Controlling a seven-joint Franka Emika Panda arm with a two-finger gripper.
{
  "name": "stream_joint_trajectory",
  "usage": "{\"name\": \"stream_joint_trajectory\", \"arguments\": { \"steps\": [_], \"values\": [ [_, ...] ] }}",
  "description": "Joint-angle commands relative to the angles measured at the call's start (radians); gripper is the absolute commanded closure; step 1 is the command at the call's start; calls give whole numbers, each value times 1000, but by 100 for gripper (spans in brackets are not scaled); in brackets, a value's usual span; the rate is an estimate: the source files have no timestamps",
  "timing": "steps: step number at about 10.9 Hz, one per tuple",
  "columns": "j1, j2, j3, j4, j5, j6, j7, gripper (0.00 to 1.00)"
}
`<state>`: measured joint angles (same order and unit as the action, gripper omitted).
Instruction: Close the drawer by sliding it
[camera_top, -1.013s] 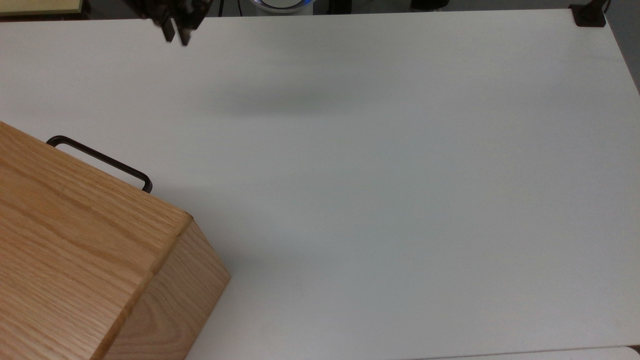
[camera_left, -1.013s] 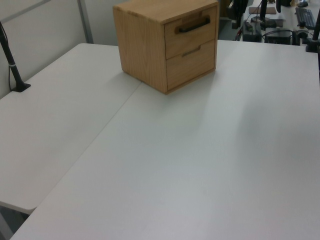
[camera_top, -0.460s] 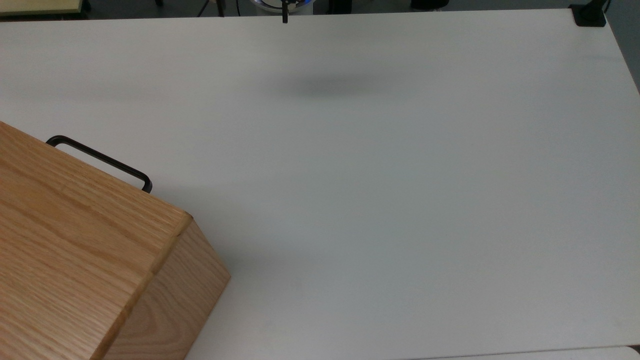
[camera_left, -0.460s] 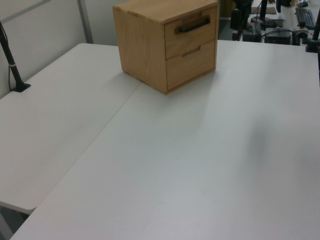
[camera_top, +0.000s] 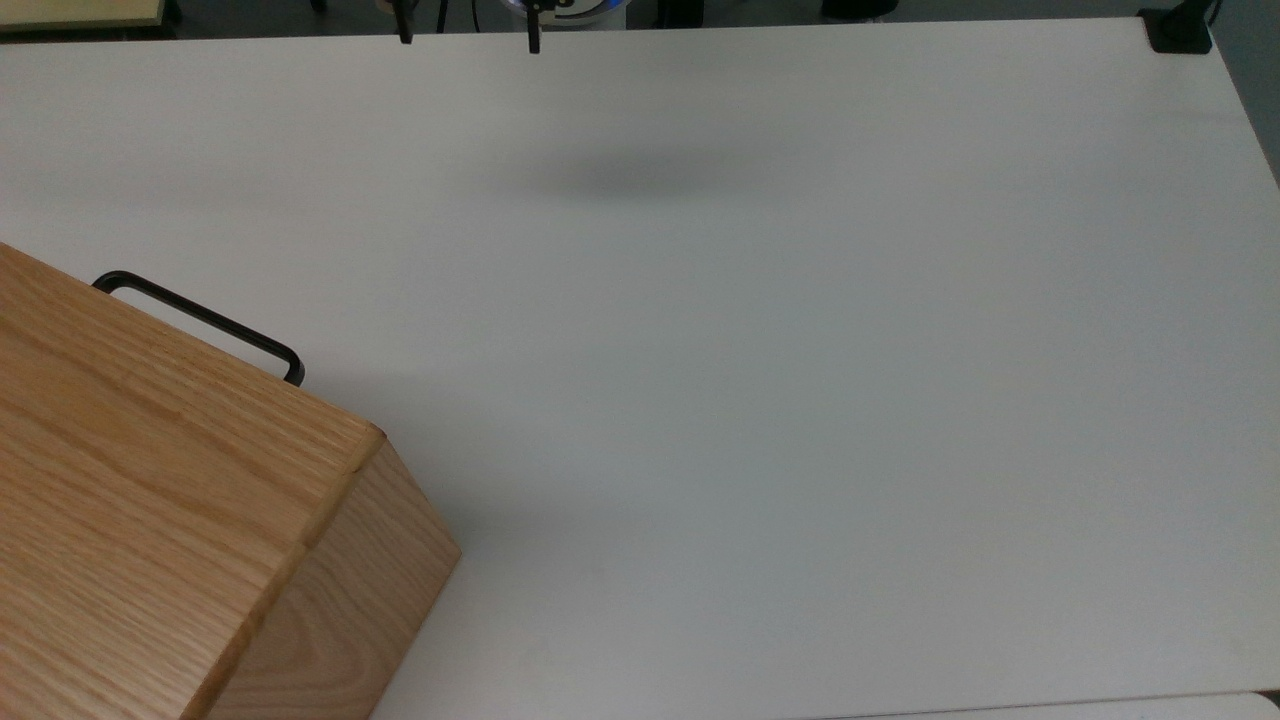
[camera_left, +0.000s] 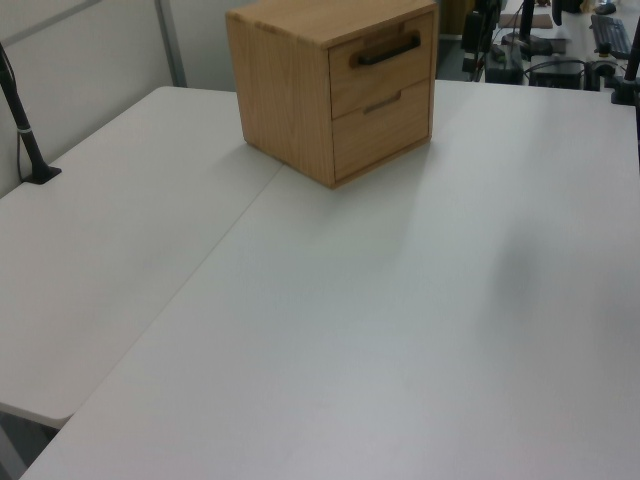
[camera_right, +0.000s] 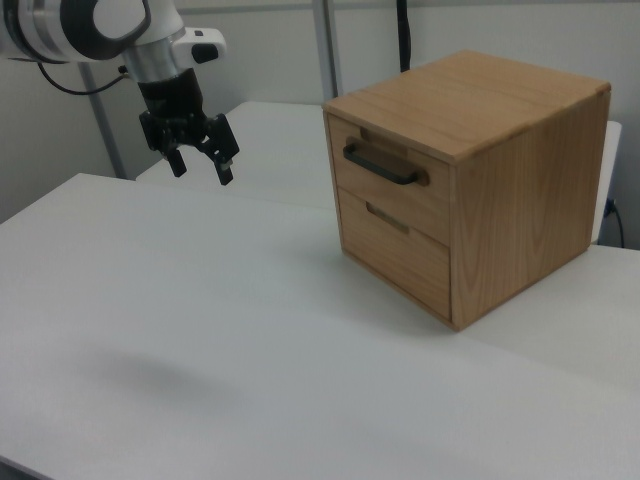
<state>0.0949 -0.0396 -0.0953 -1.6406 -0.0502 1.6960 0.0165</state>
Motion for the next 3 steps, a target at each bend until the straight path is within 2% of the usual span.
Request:
{"name": "stream_joint_trajectory", "arguments": {
  "steps": [1,3],
  "values": [
    [-10,-8,-7,-4,9,14,-36,0],
    [-11,-8,-6,-4,12,10,-38,0]
  ]
}}
